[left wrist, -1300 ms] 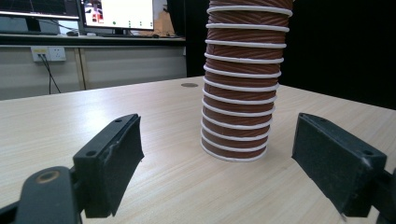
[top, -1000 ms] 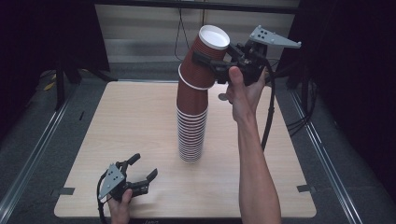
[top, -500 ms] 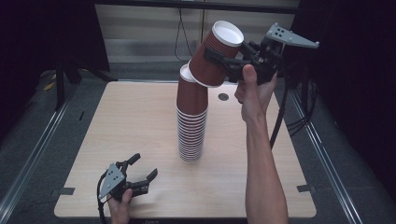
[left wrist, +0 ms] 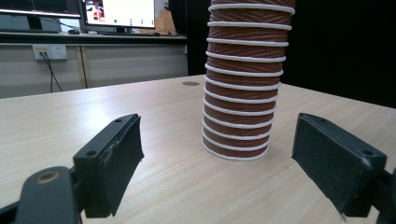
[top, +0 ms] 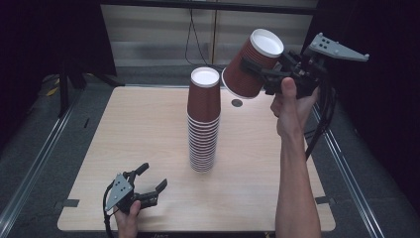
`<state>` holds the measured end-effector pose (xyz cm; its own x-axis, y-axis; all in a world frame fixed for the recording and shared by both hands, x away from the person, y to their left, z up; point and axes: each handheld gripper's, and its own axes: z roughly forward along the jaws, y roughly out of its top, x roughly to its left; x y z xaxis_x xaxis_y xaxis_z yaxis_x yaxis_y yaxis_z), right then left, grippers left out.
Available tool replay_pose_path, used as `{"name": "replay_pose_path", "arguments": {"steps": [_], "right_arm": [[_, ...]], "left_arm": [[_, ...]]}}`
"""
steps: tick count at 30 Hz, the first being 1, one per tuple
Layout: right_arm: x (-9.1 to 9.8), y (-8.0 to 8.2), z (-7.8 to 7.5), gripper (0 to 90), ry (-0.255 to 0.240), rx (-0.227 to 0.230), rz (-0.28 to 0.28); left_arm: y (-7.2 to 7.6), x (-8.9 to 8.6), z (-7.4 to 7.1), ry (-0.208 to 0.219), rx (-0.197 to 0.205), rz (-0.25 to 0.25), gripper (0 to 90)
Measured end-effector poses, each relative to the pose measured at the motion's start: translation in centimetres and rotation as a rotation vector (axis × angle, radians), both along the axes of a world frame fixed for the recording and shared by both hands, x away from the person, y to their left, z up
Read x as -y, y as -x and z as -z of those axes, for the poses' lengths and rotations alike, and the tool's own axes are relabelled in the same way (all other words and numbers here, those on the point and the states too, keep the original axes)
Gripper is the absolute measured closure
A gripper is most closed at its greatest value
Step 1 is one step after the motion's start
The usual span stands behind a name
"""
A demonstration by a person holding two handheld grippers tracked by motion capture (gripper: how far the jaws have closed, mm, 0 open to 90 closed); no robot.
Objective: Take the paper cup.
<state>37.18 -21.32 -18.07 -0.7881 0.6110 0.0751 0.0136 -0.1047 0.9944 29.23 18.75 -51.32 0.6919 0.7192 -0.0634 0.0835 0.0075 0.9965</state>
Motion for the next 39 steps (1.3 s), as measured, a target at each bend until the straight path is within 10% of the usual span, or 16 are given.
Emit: {"name": "replay_pose_path", "arguments": {"steps": [11, 23, 25, 39], "right_arm": [[2.0, 0.9, 1.4, 20.5, 0.044, -0.027, 0.045], [1.7, 1.3, 6.0, 20.7, 0.086, -0.085, 0.021], [1.8, 1.5, 6.5, 20.7, 0.093, -0.094, 0.027], [2.3, 2.7, 11.8, 20.9, 0.111, -0.153, 0.042]], "left_arm": [[0.0, 0.2, 0.0, -0.013, 0.001, 0.007, 15.5], [-0.4, 0.6, -0.2, -0.009, -0.054, 0.041, 15.8], [-0.6, 0.8, -0.4, -0.065, -0.083, 0.046, 16.1], [-0.8, 1.1, -1.8, -0.058, -0.062, 0.038, 16.3]]}}
